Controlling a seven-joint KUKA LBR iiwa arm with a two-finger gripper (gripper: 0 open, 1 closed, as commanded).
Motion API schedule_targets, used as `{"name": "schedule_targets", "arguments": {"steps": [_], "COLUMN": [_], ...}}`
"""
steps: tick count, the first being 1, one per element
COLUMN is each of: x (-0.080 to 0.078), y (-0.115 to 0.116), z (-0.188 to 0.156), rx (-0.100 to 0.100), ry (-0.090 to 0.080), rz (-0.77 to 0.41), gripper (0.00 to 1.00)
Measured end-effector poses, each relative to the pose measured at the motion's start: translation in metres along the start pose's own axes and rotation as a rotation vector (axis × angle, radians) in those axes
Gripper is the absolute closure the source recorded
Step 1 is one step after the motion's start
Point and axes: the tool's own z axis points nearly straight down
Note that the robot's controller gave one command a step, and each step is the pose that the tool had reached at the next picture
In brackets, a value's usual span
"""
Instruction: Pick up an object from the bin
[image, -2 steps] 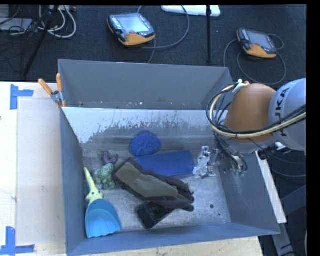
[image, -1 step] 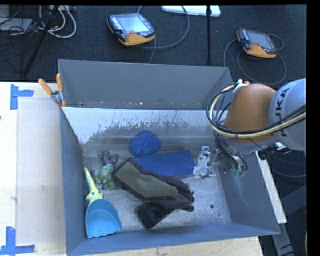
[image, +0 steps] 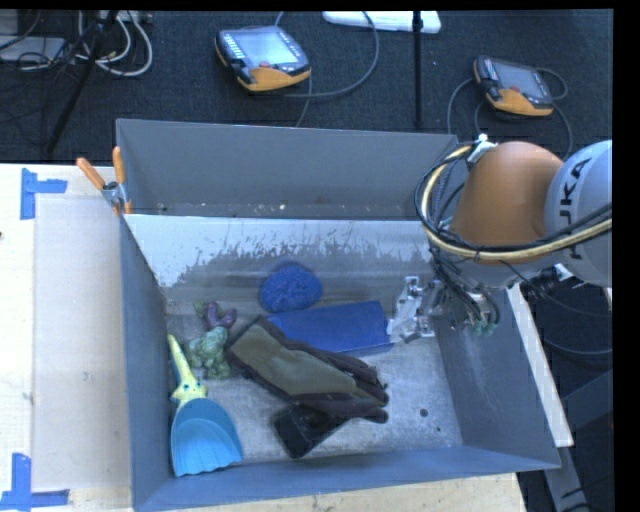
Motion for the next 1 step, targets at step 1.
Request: {"name": "schedule_targets", "arguments": {"steps": [1], "x": [0.0155], "y": [0.0001], "z": [-0.0549], "rx": [0.000], "ry": [-0.001], "rz": [-0.012], "gripper": [1.00]}}
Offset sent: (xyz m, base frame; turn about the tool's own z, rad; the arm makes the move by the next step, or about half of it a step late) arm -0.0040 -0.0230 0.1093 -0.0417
